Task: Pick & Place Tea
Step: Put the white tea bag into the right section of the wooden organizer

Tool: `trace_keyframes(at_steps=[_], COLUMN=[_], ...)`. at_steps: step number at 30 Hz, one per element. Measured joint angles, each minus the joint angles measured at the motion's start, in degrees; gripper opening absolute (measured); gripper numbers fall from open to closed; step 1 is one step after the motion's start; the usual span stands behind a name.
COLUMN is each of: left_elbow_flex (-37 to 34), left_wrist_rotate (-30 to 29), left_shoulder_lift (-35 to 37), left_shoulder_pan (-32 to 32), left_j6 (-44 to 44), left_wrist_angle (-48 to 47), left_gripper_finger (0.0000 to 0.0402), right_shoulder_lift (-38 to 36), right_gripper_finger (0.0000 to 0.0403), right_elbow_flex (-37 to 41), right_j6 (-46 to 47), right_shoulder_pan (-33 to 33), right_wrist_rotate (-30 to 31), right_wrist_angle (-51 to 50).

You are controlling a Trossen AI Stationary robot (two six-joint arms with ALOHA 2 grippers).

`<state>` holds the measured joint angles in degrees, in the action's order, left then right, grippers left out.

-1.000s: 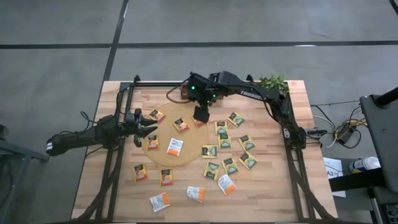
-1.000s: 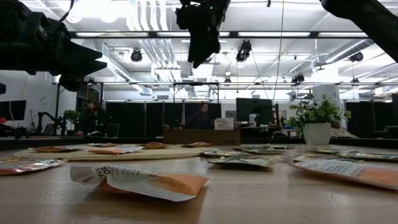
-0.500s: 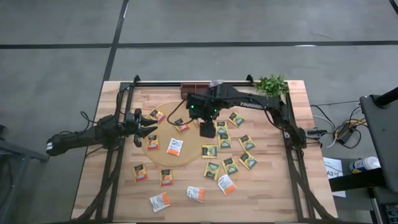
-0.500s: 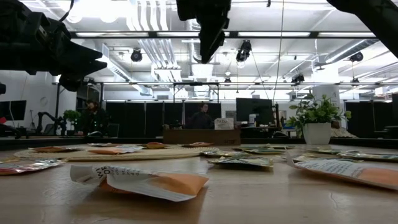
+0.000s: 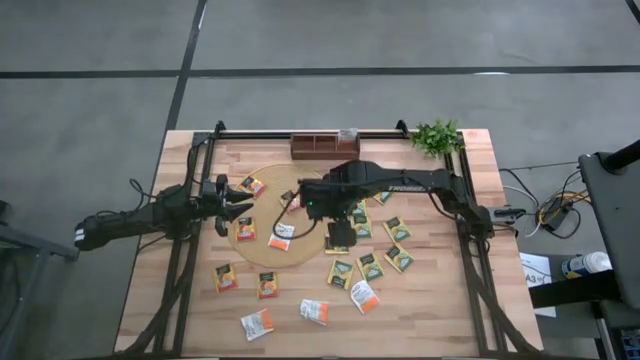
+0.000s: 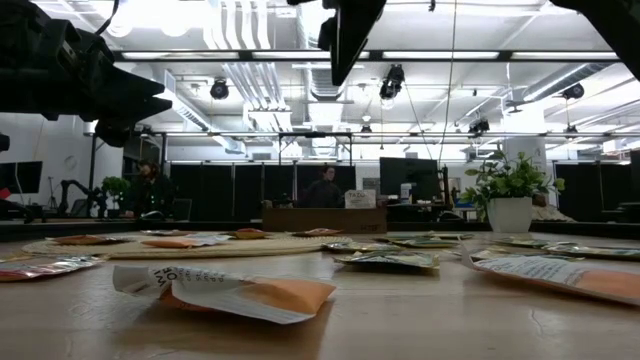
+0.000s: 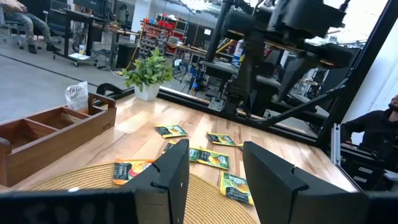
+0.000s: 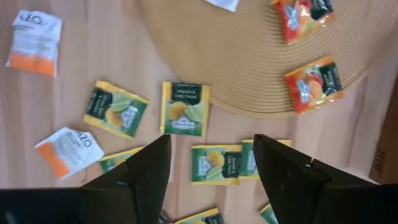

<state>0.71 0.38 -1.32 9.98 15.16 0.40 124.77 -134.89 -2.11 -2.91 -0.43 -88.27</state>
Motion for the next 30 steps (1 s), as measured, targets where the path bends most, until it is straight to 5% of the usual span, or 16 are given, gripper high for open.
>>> trace_keyframes(at_steps=[10,21,30], left_elbow_flex=[0.0,0.0,0.0], left_wrist_rotate=[0.0,0.0,0.0], left_shoulder_lift=[0.0,0.0,0.0], left_shoulder_pan=[0.0,0.0,0.0], left_j6=[0.0,0.0,0.0], left_wrist_angle=[0.0,0.0,0.0], left_gripper_finger=[0.0145,0.0145,0.0145], right_shoulder_lift=[0.0,0.0,0.0], right_gripper_finger=[0.0226,0.0226,0.0226], right_elbow_flex=[0.0,0.3,7.1], right_j6=[0.3,-15.9,-18.9], right_shoulder_pan=[-5.5,-10.9,-11.6], right_wrist_rotate=[0.0,-10.0,-10.2], right_wrist_angle=[-0.6,-1.8,-1.7])
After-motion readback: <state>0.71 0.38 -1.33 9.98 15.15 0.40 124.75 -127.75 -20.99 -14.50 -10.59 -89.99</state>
